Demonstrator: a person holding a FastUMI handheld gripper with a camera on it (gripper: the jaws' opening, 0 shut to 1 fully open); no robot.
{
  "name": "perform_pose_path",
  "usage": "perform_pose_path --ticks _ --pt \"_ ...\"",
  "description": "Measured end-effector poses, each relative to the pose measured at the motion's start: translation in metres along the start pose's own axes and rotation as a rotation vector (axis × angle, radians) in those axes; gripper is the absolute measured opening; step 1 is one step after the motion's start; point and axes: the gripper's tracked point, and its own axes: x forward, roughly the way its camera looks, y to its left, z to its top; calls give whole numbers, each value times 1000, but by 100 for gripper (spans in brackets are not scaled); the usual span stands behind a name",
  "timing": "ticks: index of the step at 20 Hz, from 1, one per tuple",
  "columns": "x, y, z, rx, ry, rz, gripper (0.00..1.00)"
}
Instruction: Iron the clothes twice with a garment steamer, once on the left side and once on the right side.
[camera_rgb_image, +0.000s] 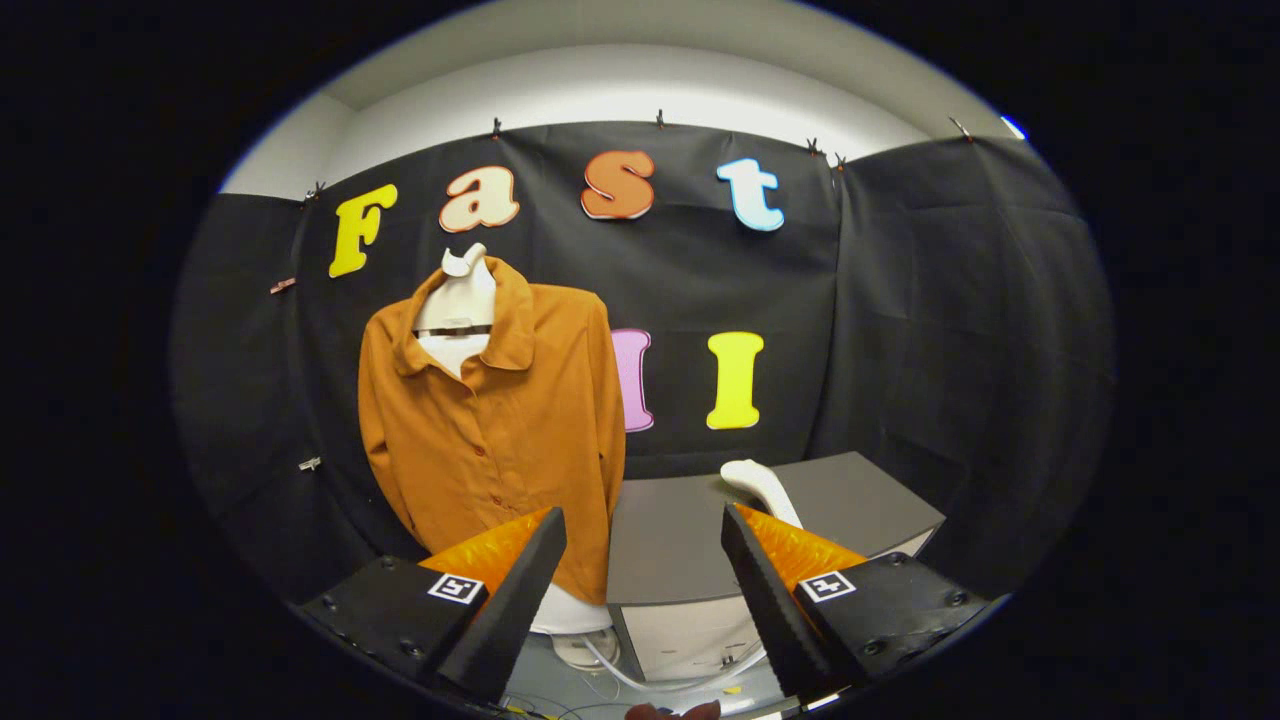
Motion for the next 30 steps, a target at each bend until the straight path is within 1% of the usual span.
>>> perform_pose_path --ticks 4,6,9,12,15,16,19,21,23,24,25,26,27,28,29,30 --pt "53 -49 -16 64 162 41 98" --pt "80 -79 -27 86 238 32 98" --pt "116 -121 -51 84 354 18 99" --pt "151 -152 -77 85 469 33 98" --pt "183 -168 -105 127 585 53 99" --pt "192 -175 -114 135 618 42 98" --pt "219 -190 -134 144 686 38 99" --pt "231 -191 -143 173 723 54 98" --pt "241 -190 -153 195 760 61 93" --pt "244 -191 -160 198 782 62 81" --pt "243 -191 -168 189 811 65 76" --pt "242 -185 -172 205 835 91 74" --pt "241 -183 -173 226 846 92 58" --pt "243 -181 -175 219 824 98 42" --pt "244 -184 -168 194 804 104 42" --pt "244 -185 -168 182 784 107 38"
